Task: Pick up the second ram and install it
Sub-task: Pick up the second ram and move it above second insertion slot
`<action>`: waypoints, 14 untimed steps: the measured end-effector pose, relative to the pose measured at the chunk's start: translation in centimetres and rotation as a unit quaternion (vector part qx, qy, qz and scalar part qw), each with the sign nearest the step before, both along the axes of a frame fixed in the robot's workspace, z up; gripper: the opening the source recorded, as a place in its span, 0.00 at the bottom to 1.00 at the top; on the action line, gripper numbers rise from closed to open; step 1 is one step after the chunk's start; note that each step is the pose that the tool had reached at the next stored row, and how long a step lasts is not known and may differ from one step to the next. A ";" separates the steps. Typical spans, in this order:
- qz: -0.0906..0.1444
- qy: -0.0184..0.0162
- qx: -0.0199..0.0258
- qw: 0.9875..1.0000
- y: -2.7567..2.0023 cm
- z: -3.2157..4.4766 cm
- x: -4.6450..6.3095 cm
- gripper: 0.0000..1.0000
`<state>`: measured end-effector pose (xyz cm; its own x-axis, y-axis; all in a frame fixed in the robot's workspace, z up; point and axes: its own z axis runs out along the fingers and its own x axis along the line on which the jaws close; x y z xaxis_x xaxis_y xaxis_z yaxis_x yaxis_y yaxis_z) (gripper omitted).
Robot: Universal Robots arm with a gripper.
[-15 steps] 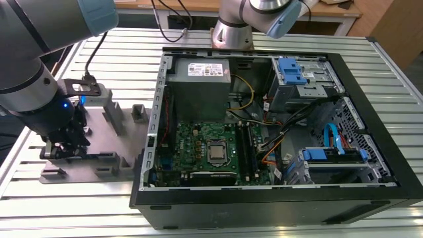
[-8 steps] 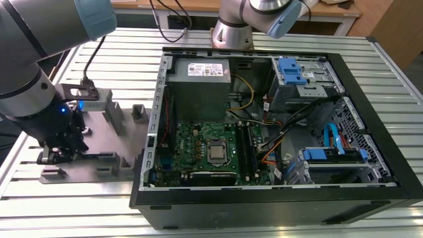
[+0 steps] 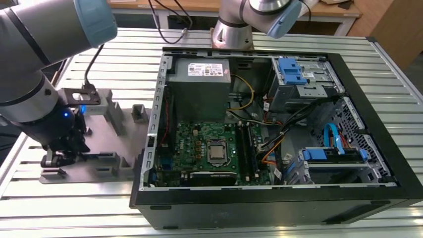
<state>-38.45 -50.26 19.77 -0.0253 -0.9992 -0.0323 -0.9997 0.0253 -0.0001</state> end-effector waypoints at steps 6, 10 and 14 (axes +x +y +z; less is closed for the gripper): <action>0.002 0.000 0.000 1.000 0.03 -0.54 0.0 0.27; 0.002 0.000 0.000 1.000 0.03 -0.55 0.0 0.26; 0.002 0.000 0.001 1.000 0.03 -0.55 0.0 0.13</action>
<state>-38.49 -50.23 19.22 -0.0217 -0.9992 -0.0333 -0.9998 0.0217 0.0000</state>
